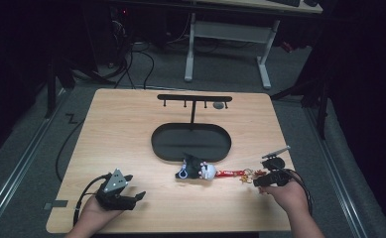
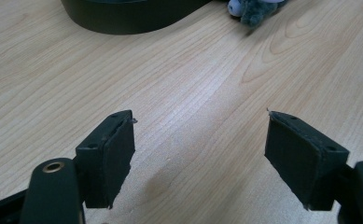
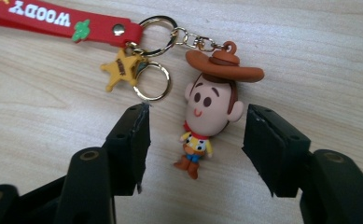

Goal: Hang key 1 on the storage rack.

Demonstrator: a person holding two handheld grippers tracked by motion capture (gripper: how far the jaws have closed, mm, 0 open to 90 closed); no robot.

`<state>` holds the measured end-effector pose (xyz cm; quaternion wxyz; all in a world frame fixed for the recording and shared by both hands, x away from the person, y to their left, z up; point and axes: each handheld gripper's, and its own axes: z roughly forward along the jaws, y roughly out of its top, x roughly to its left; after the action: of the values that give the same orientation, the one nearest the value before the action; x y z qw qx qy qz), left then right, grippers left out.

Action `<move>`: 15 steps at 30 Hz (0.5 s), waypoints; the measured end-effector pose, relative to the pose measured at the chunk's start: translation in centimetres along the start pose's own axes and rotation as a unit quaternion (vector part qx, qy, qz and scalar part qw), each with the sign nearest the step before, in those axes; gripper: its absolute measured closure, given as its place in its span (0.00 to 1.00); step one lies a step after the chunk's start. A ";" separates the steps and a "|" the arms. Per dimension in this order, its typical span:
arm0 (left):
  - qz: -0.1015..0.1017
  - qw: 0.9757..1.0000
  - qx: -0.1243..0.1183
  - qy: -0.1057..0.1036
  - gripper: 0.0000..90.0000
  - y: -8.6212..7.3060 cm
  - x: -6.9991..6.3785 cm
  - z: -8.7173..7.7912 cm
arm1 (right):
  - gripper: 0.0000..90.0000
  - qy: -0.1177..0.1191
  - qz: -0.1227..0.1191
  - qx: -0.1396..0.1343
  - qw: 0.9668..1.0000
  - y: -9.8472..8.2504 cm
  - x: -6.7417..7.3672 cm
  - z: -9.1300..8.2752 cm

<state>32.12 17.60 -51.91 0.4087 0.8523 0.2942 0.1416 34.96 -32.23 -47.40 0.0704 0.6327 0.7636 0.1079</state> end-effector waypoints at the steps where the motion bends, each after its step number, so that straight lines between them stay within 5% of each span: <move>1: 0.000 1.000 0.000 0.000 0.27 0.0 0.0 0.0 | 0.47 -0.001 0.004 0.002 1.000 0.1 -0.1 0.1; 15: 0.003 1.000 0.005 -0.001 0.27 0.0 -0.1 0.1 | 0.55 -0.019 0.006 0.021 1.000 0.8 -0.2 1.9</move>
<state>32.10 17.54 -51.97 0.4043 0.8551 0.2925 0.1408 36.22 -32.18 -49.01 0.0707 0.6402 0.7607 0.0802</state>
